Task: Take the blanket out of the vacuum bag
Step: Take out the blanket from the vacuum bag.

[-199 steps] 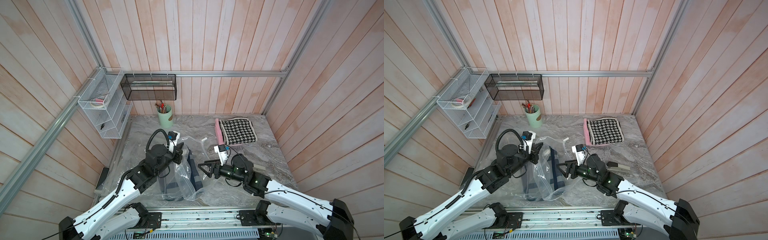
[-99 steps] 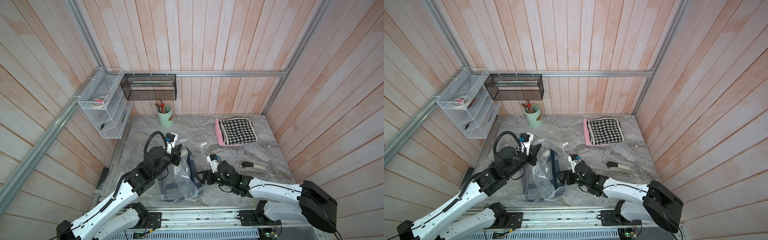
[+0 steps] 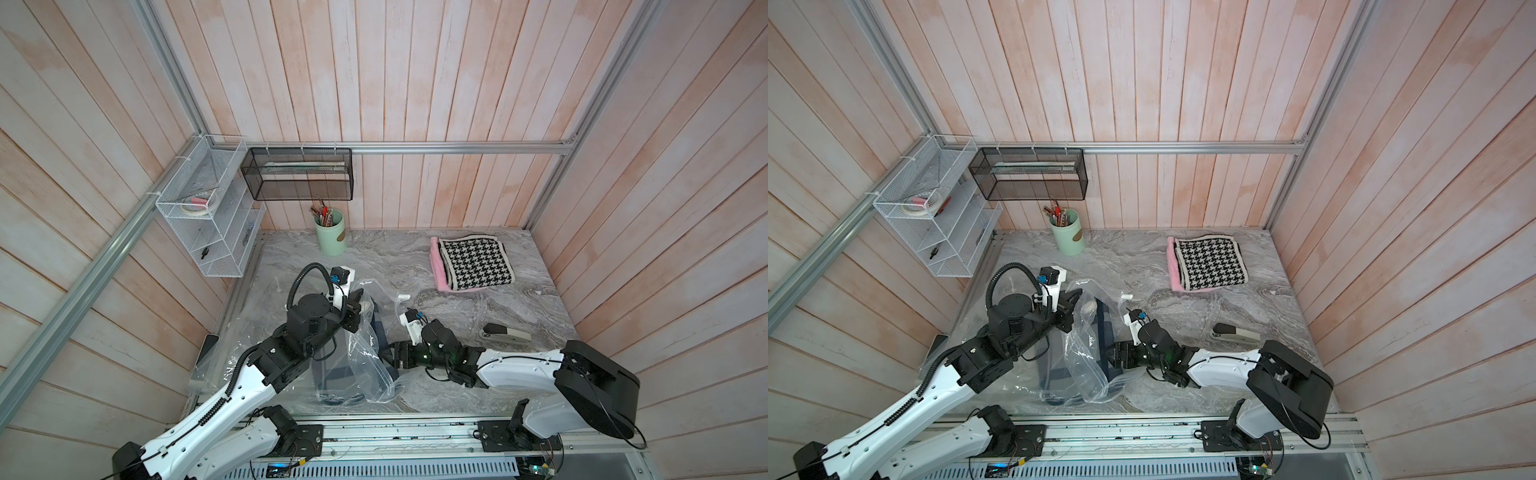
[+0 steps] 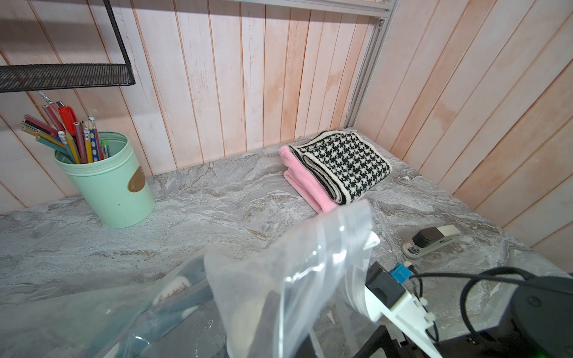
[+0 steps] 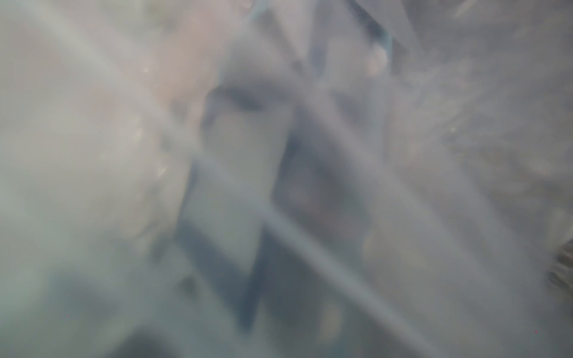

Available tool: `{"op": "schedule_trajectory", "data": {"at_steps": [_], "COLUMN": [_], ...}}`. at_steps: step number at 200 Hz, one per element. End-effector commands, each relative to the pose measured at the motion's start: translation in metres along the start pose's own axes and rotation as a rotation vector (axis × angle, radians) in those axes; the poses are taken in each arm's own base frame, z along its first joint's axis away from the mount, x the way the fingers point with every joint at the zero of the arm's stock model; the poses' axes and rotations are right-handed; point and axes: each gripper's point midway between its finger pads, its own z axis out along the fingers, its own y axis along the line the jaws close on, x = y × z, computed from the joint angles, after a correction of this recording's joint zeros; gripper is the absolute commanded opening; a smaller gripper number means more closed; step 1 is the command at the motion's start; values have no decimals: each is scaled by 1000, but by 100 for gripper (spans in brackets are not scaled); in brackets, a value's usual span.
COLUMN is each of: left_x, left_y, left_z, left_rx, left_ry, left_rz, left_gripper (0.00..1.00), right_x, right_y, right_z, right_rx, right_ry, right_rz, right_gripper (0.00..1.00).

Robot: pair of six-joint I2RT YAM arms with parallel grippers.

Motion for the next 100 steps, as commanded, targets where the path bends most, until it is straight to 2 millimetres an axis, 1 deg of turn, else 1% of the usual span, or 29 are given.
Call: {"op": "schedule_trajectory", "data": {"at_steps": [1,36,79,100], "left_x": [-5,-3,-2,0], "left_y": [0,0,-2,-1], "left_z": [-3,-1,-1,1], "left_rx": [7,7,16,9], "left_ry": [-33,-31,-33,-30], "left_rz": [-1,-5,-13,-5], "left_gripper": [0,0,0,0], "right_x": [-4,4,18,16], "right_y": [20,20,-5,-16], "right_z": [5,14,22,21], "right_rx": [-51,-47,48,129], "right_ry": [16,54,97,96], "right_rz": [-33,-40,-38,-62], "right_gripper": [76,75,77,77]}}
